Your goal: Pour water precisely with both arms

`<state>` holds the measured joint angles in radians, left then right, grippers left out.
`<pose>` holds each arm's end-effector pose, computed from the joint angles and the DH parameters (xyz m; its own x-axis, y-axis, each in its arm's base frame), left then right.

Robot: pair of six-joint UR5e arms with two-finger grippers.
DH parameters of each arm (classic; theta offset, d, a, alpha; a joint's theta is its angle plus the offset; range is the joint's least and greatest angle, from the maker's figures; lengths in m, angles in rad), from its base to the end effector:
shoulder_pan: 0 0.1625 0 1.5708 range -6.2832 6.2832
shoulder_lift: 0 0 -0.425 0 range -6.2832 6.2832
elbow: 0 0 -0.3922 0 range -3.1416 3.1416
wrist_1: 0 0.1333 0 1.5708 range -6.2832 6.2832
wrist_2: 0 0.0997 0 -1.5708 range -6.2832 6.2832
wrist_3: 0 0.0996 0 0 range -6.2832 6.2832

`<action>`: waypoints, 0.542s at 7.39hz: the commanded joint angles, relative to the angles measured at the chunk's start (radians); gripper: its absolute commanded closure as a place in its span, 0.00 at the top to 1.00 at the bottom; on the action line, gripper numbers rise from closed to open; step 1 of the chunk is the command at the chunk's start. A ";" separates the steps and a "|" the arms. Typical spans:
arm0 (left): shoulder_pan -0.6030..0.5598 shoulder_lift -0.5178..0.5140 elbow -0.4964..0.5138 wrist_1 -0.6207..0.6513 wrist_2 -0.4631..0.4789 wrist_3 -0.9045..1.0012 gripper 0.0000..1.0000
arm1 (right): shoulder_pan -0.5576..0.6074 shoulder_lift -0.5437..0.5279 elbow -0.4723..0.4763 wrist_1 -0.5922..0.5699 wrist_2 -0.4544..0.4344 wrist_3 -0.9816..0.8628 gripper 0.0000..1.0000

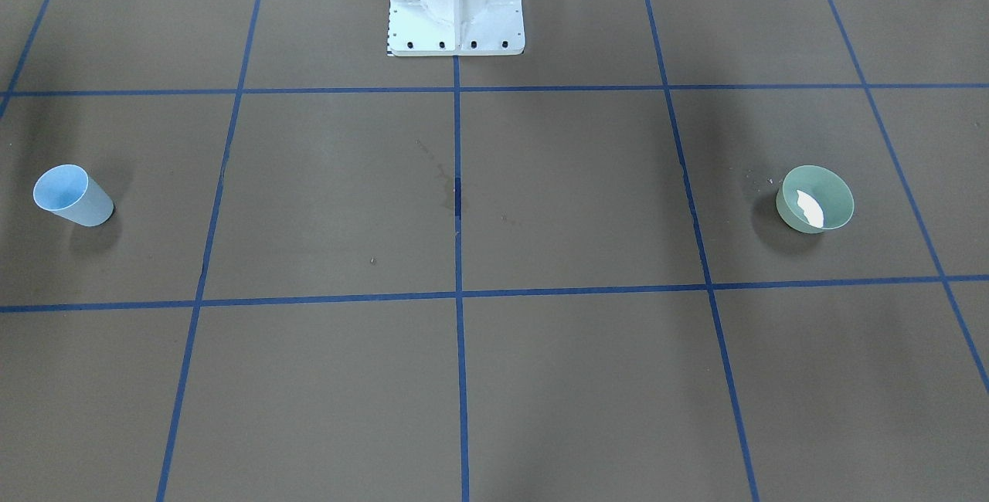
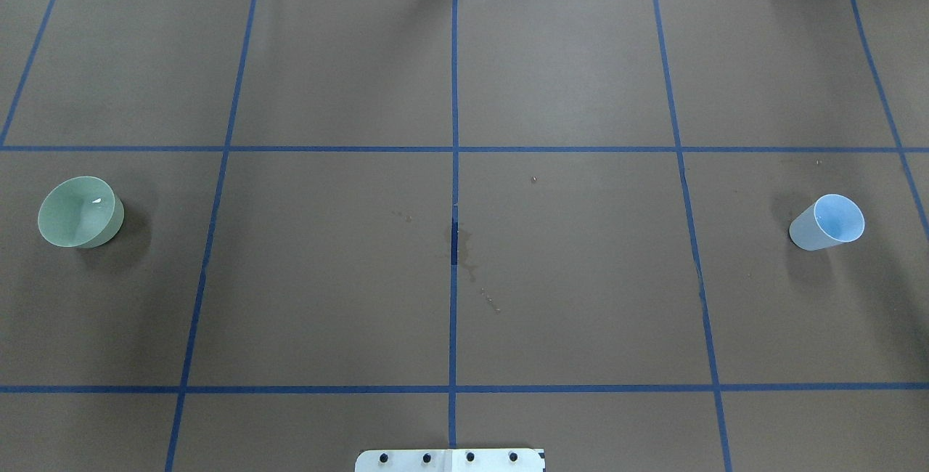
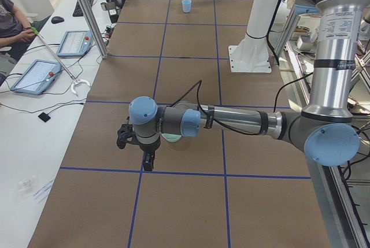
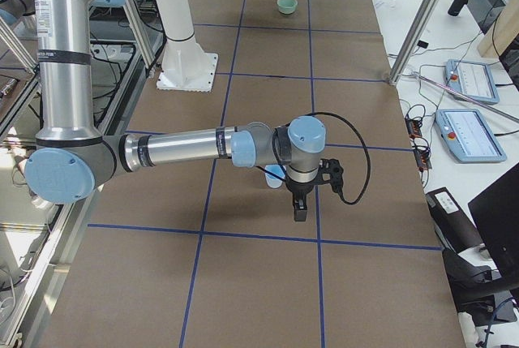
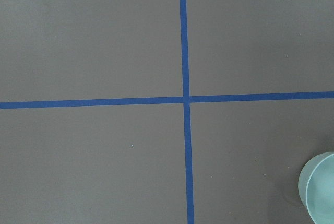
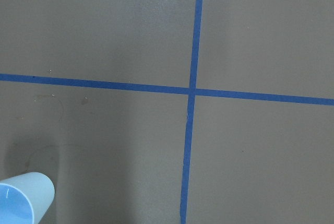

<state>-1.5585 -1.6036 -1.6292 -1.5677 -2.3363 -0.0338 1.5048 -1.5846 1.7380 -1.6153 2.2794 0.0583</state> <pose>-0.0580 -0.5109 0.6143 0.7202 0.0361 -0.6928 0.0121 0.9978 0.0646 0.0361 -0.4925 0.5919 0.7555 -0.0626 0.6521 0.0216 0.9973 0.0708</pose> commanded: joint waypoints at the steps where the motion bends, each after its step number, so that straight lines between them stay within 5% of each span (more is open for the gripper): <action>1: 0.000 -0.001 0.000 0.000 0.000 0.000 1.00 | 0.000 0.000 0.000 0.000 0.003 0.000 1.00; 4: 0.000 -0.001 -0.004 0.000 -0.006 -0.003 1.00 | 0.000 0.000 0.003 0.000 0.012 0.000 1.00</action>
<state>-1.5585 -1.6040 -1.6313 -1.5677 -2.3396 -0.0351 1.5048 -1.5846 1.7390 -1.6153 2.2898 0.0583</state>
